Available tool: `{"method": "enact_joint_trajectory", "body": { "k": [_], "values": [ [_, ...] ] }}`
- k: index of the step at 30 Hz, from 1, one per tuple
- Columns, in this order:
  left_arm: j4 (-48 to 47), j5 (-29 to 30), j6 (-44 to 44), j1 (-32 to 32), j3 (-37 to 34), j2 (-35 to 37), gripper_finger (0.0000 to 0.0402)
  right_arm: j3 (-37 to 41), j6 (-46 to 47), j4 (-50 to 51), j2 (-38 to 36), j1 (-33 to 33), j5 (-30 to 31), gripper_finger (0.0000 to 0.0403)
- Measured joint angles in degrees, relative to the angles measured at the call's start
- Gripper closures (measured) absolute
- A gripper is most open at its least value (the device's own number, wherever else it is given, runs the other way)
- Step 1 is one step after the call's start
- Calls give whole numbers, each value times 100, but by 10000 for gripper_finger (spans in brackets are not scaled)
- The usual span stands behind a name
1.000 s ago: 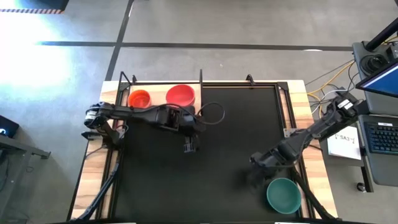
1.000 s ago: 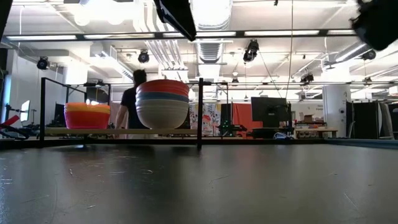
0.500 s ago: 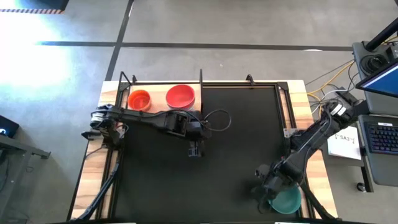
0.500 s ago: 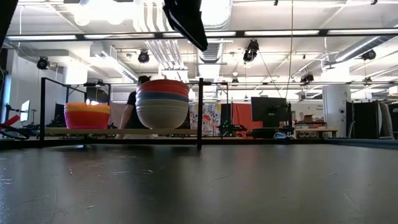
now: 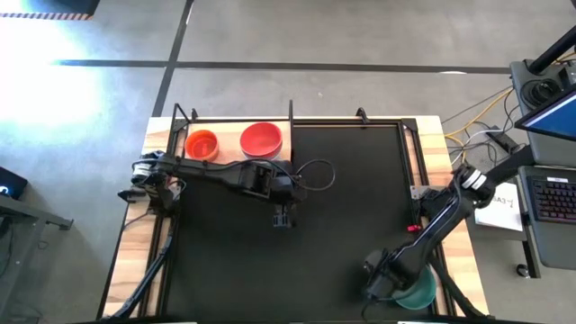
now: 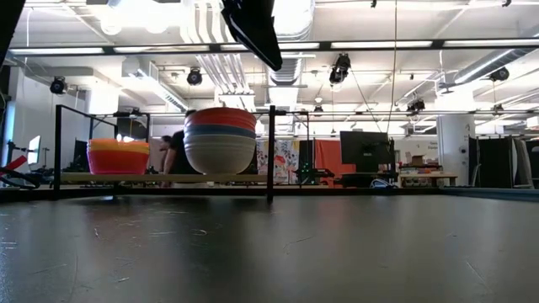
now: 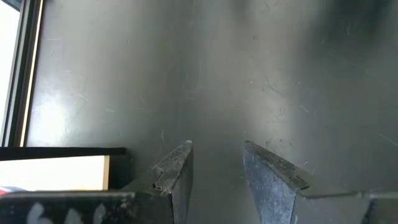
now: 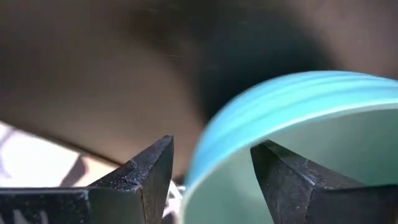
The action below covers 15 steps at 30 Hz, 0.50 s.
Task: Place and stack bowls onto a shelf
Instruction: Stack the dark green bowl on top of the orange bowl on the shelf
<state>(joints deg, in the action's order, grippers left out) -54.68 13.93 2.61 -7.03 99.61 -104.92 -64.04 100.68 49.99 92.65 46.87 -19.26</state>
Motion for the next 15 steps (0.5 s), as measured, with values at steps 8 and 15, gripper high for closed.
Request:
{"method": "enact_joint_trajectory", "body": {
  "k": [8, 15],
  "values": [
    [-24, -320, 2, 0, 0, 0, 278, -281, -723, 820, 248, -4, -27, 253],
    [-26, -1435, -563, -78, 0, 0, 278, -259, -1331, 529, 224, -2, -56, 379]
  ]
}}
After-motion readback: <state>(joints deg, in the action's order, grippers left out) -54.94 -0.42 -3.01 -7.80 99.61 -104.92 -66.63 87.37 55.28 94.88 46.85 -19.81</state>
